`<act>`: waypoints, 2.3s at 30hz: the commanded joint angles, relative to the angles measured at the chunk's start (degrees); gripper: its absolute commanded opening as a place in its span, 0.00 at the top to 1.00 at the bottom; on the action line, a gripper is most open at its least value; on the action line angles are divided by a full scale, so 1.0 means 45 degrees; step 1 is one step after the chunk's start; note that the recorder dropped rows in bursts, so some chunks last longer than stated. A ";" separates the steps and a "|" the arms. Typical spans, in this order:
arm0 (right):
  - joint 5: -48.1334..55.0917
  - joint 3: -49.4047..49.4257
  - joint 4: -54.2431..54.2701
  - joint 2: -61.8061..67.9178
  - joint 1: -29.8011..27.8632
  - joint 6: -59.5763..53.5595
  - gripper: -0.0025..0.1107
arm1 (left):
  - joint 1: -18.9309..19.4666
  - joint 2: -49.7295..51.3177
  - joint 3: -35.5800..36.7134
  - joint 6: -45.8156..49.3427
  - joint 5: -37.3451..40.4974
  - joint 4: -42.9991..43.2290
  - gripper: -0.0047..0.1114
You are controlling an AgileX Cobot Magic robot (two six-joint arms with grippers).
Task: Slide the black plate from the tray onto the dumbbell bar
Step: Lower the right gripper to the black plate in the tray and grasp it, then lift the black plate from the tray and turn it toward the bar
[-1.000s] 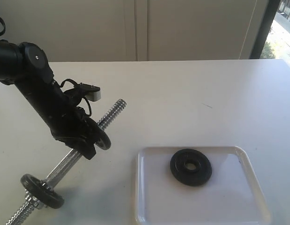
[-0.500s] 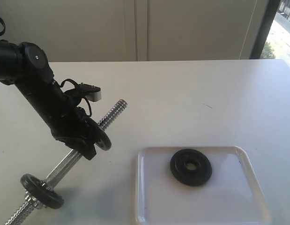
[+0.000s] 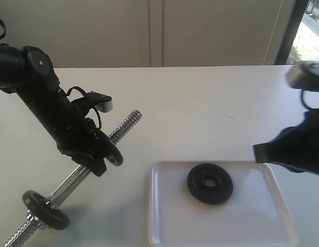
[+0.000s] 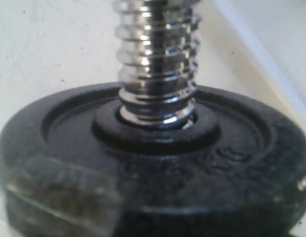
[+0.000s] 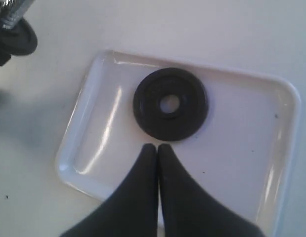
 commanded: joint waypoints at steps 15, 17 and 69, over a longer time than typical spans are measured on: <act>-0.0063 -0.2377 -0.5114 0.4271 0.3343 0.0553 0.95 | -0.0055 -0.0602 -0.0159 0.0838 0.0515 -0.1001 0.96; -0.0086 -0.2377 -0.4904 0.4488 0.3343 0.0608 0.84 | -0.0055 -0.0602 -0.0159 0.0838 0.0515 -0.1001 0.96; 0.1459 -0.4753 -0.5653 1.1818 0.3372 0.3726 0.76 | -0.0055 -0.0602 -0.0159 0.0838 0.0598 -0.1001 0.96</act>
